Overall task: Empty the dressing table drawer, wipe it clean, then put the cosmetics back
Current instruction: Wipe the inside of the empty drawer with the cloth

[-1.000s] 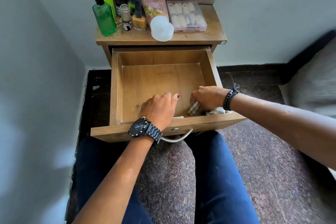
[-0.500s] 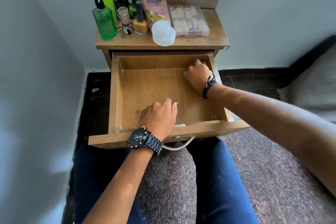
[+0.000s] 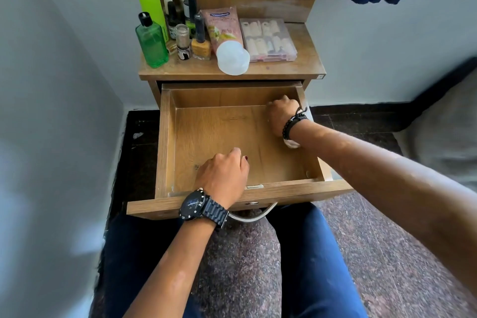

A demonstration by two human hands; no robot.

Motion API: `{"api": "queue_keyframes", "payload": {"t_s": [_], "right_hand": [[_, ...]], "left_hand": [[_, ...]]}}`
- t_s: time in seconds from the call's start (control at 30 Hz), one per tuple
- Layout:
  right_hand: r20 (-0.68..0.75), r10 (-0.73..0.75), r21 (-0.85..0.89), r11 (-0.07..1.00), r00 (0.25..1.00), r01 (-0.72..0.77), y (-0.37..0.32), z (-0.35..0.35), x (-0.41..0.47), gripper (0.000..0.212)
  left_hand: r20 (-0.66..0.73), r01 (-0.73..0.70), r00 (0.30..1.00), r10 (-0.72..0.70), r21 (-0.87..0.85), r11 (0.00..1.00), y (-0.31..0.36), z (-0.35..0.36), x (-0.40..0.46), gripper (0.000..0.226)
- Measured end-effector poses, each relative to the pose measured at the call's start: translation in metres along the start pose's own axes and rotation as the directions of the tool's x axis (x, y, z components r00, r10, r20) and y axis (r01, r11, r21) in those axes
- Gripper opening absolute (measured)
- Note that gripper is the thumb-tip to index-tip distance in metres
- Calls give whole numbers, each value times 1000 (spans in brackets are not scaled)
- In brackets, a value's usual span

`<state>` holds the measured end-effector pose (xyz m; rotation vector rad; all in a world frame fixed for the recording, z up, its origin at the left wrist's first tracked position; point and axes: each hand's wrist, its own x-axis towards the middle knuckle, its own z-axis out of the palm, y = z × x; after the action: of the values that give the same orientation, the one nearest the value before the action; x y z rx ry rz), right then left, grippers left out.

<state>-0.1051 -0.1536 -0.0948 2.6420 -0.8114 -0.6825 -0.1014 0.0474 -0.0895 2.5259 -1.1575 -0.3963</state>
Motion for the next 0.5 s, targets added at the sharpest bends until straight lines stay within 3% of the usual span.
{"api": "queue_keyframes", "payload": {"t_s": [0.1, 0.23, 0.37, 0.5], "right_hand": [[67, -41, -122, 991, 997, 49, -5, 1, -22, 37], [195, -169, -153, 968, 966, 200, -9, -1, -53, 31], [457, -286, 3, 948, 843, 320, -3, 2, -76, 37], [549, -296, 108, 952, 782, 285, 2, -5, -77, 39]], "left_hand": [[-7, 8, 1000, -8, -12, 1000, 0, -1, -2, 30], [-10, 12, 1000, -12, -23, 1000, 1, -5, -2, 30], [12, 13, 1000, -12, -71, 997, -1, -10, -3, 28], [26, 45, 999, -41, -159, 986, -12, -18, -7, 25]]}}
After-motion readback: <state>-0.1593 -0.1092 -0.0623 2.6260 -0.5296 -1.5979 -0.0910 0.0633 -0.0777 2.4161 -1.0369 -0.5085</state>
